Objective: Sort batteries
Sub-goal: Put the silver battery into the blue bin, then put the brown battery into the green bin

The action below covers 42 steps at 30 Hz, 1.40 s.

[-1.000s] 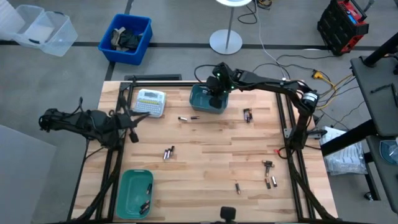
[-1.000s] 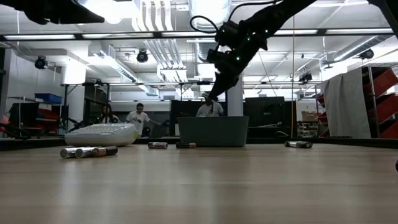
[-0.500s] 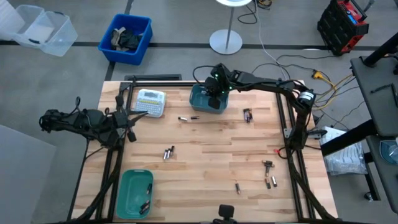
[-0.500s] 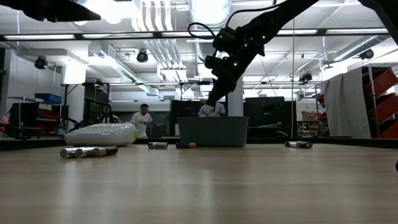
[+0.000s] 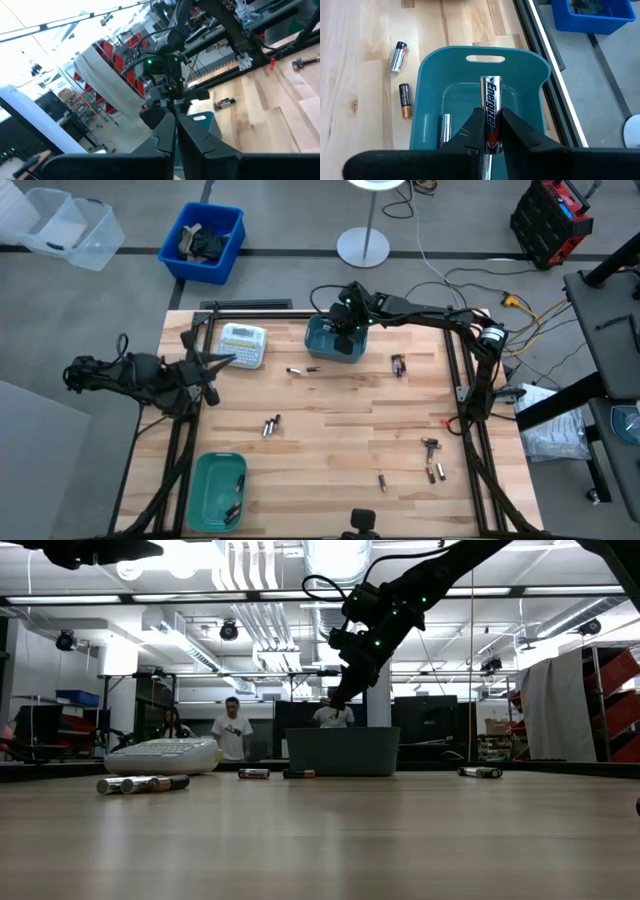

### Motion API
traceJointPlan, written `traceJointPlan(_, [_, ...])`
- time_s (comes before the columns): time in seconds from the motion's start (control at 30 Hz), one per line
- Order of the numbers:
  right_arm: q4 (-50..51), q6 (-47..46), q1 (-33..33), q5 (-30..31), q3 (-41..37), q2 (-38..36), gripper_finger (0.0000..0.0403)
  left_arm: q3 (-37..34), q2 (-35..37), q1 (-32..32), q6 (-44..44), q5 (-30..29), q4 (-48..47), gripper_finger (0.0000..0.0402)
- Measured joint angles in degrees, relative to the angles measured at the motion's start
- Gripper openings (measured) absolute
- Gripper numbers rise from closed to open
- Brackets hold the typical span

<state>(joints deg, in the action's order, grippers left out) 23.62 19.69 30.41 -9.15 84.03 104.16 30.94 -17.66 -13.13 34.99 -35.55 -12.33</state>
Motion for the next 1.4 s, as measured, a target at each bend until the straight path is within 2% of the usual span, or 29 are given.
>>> traceJointPlan(0.1, [0.0, 0.4, 0.0, 0.0, 0.0, 0.0, 0.0049, 0.3, 0.2, 0.0, 1.1, 0.0, 0.4, 0.0000])
traceJointPlan(0.27, [0.0, 0.6, 0.0, 0.0, 0.0, 0.0, 0.0114, 1.4, 0.3, 0.0, 1.7, 0.0, 2.0, 0.0000])
traceJointPlan(0.43, [2.2, -1.7, 0.3, -0.7, 3.6, -1.2, 0.0156, 3.8, -0.2, 0.0, 1.9, 0.0, 12.8, 0.0000])
traceJointPlan(0.5, [1.6, -1.7, 0.4, -0.9, 5.3, -2.1, 0.0165, 5.9, -0.2, 0.0, -0.3, 0.0, 13.9, 0.0000])
traceJointPlan(0.63, [3.6, 1.6, -0.1, -2.1, 6.7, -4.9, 0.0168, 8.6, -0.2, 0.0, -5.1, 0.1, 9.0, 0.0000])
traceJointPlan(0.73, [7.0, 3.0, -1.1, -3.3, 6.1, -7.7, 0.0161, 8.7, -0.2, 0.0, -9.6, 3.1, 4.9, 0.0000])
traceJointPlan(0.87, [11.2, -4.6, -3.1, -3.3, 3.0, -12.4, 0.0146, 7.0, -0.8, 0.0, -17.6, 9.2, 3.6, 0.0000])
traceJointPlan(1.0, [15.6, -11.9, -7.1, -3.3, 0.1, -18.4, 0.0136, 4.2, -2.1, -0.1, -28.0, 9.8, 3.7, 0.0000])
traceJointPlan(1.17, [18.5, -17.6, -15.3, -2.4, -5.4, -25.7, 0.0132, 0.4, -6.3, -0.1, -36.5, 9.1, 3.5, 0.0000])
traceJointPlan(1.33, [19.9, -23.7, -22.9, 8.4, -11.5, -31.5, 0.0134, -0.2, -12.2, 0.0, -46.3, 3.0, 3.3, 0.0000])
traceJointPlan(1.4, [22.9, -27.4, -24.7, 10.5, -13.3, -33.1, 0.0133, 0.6, -14.5, -0.1, -50.0, 2.4, 2.5, 0.0000])
